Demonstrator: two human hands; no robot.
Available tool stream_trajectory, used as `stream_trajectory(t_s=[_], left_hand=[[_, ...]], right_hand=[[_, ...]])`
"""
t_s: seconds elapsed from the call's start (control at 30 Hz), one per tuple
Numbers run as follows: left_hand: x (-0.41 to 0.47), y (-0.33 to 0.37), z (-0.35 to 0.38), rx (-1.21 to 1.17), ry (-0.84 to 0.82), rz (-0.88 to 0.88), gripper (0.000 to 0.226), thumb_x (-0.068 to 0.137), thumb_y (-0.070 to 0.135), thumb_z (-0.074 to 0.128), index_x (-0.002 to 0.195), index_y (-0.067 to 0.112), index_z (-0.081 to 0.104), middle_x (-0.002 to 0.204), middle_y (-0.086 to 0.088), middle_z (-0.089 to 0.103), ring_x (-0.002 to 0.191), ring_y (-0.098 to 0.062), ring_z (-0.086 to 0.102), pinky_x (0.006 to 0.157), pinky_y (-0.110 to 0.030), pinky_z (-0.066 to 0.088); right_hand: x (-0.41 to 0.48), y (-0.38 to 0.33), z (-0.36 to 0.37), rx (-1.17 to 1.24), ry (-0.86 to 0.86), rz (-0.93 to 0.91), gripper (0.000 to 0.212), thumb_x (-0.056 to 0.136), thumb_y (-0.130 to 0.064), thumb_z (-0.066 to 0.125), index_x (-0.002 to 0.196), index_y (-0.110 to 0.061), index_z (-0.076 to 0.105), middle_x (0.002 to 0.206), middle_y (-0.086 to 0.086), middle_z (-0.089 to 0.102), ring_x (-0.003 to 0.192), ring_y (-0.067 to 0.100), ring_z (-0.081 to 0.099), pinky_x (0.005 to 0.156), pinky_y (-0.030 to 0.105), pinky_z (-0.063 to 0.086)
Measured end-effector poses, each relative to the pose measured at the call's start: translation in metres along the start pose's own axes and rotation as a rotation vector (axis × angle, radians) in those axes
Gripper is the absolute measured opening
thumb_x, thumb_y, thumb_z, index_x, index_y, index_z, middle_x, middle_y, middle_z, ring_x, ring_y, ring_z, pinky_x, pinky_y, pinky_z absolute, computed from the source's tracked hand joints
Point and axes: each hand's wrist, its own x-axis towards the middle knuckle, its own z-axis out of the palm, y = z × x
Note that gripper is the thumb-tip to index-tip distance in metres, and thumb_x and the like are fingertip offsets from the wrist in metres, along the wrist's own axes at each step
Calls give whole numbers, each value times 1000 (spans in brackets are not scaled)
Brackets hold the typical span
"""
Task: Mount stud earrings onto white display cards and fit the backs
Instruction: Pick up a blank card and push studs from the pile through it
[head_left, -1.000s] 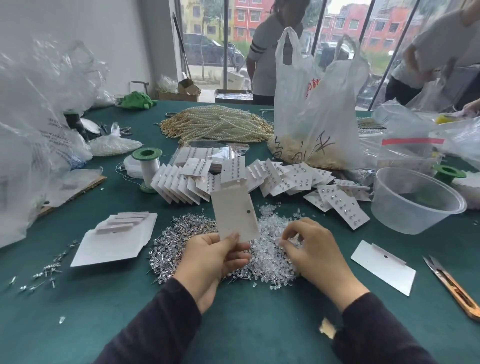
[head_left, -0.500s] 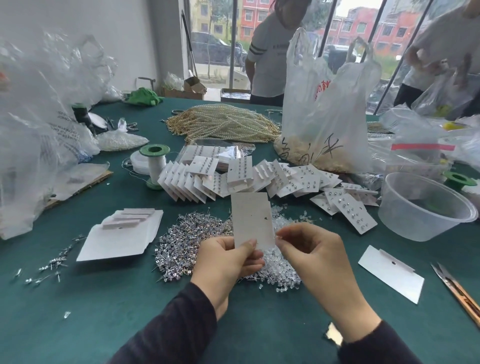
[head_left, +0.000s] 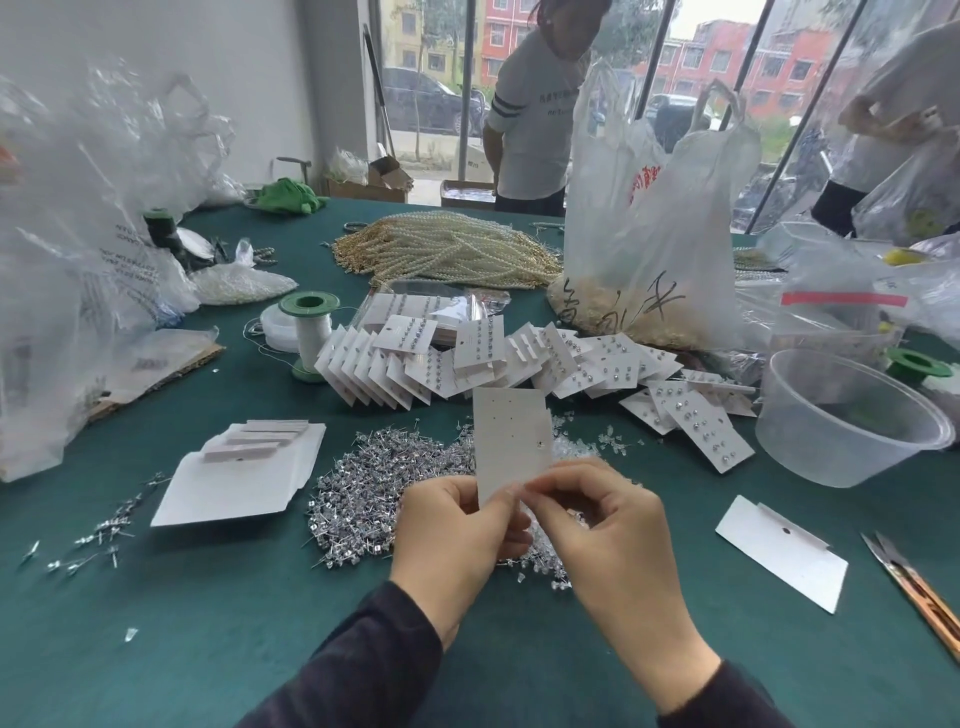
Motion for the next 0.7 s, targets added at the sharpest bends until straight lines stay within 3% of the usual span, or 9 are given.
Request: stream_trajectory(t_s=[0.37, 0.7], left_hand=[[0, 3, -1, -37, 3, -12, 15, 84, 1, 59, 71, -4, 63, 45, -1, 60, 39, -11, 58, 41, -19, 49], [-2, 4, -2, -30, 6, -5, 17, 84, 1, 60, 67, -2, 63, 44, -2, 60, 38, -12, 57, 39, -18, 47]], right_hand=[[0, 4, 3, 137, -5, 31, 22, 73, 3, 72, 68, -17, 69, 70, -2, 67, 64, 8, 62, 61, 15, 46], [0, 6, 5, 125, -21, -21, 24, 72, 5, 72, 68, -18, 69, 73, -7, 65, 66, 6, 61, 60, 12, 44]])
